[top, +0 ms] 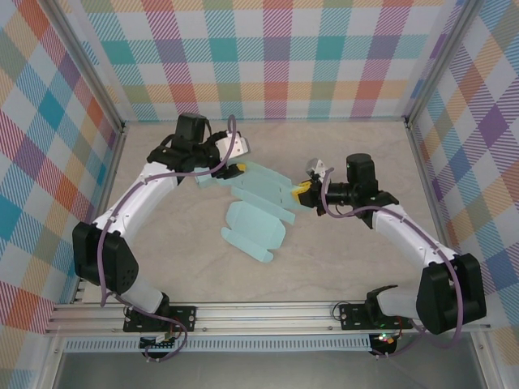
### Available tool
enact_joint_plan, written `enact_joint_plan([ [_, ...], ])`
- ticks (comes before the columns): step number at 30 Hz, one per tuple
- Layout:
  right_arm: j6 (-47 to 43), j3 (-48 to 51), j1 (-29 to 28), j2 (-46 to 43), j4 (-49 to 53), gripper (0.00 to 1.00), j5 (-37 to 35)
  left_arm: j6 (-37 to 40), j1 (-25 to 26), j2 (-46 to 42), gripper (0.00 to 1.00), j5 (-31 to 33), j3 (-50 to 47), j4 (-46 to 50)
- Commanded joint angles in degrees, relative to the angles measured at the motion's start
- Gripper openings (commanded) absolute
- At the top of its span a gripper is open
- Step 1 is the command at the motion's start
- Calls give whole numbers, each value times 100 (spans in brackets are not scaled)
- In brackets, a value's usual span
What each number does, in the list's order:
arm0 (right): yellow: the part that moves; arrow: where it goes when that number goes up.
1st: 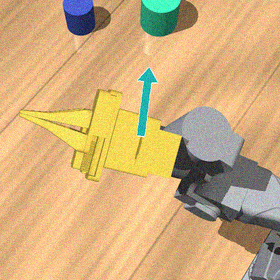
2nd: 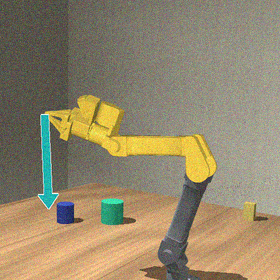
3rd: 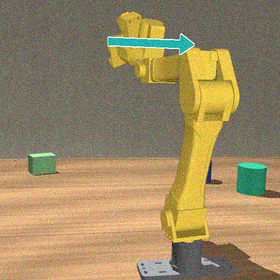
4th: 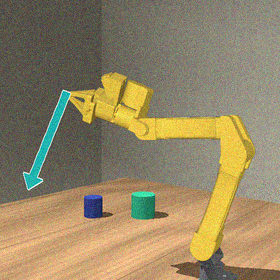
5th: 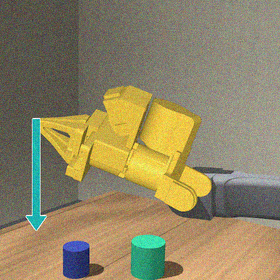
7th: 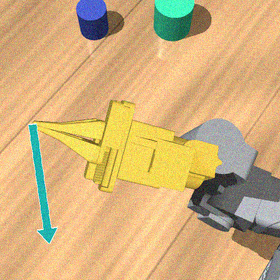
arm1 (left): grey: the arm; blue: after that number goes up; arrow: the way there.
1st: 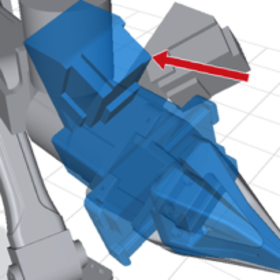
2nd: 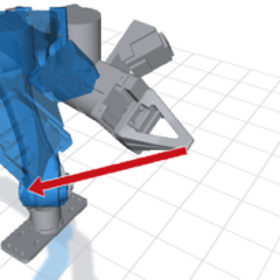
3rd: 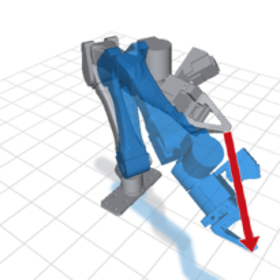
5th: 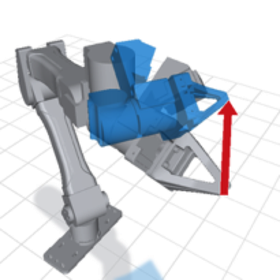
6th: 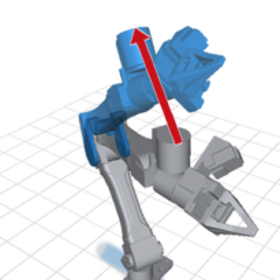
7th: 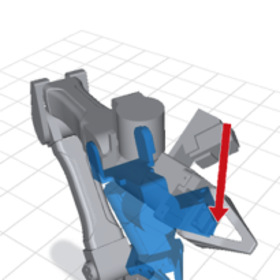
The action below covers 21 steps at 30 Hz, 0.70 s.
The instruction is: Fold the paper box
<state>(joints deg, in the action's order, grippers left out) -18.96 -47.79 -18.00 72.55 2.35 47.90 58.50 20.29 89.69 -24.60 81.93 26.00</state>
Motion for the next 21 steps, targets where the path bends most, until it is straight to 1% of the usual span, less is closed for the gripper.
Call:
enact_joint_plan([
  [1,-210,-228,-15,84,73,0,368,448,-96,63,64,-125,113,483],
  [2,-211,-253,-24,100,88,0,385,465,-100,75,63,-92,112,498],
  [4,-200,-288,-19,129,97,0,410,470,-105,123,52,11,113,492],
  [5,-199,-301,-18,144,101,0,413,461,-105,149,48,42,114,469],
  [7,-201,-326,-19,178,116,0,389,443,-102,189,32,47,142,459],
  [8,-203,-331,-19,206,109,0,374,434,-105,198,26,43,142,463],
  [10,-173,-362,-19,287,125,0,315,397,-105,194,9,24,131,433],
  [11,-137,-369,-20,331,99,0,273,382,-105,185,3,6,110,416],
  [12,-58,-371,-19,391,59,0,158,358,-105,152,0,7,70,371],
  [13,71,-363,-19,462,-13,3,-24,317,-105,110,0,21,4,299],
  [14,195,-363,-19,525,-63,9,-193,267,-96,59,0,63,-94,216],
  [15,351,-371,-13,601,-98,12,-464,209,-83,-13,0,130,-219,125],
  [18,607,-420,-7,855,-73,12,-1015,-99,36,-319,0,434,-695,-283],
  [20,758,-432,-4,989,-100,14,-1192,-346,212,-536,0,803,-1044,-622],
  [21,853,-446,-7,1059,-110,16,-1311,-440,359,-627,0,1042,-1219,-755],
])
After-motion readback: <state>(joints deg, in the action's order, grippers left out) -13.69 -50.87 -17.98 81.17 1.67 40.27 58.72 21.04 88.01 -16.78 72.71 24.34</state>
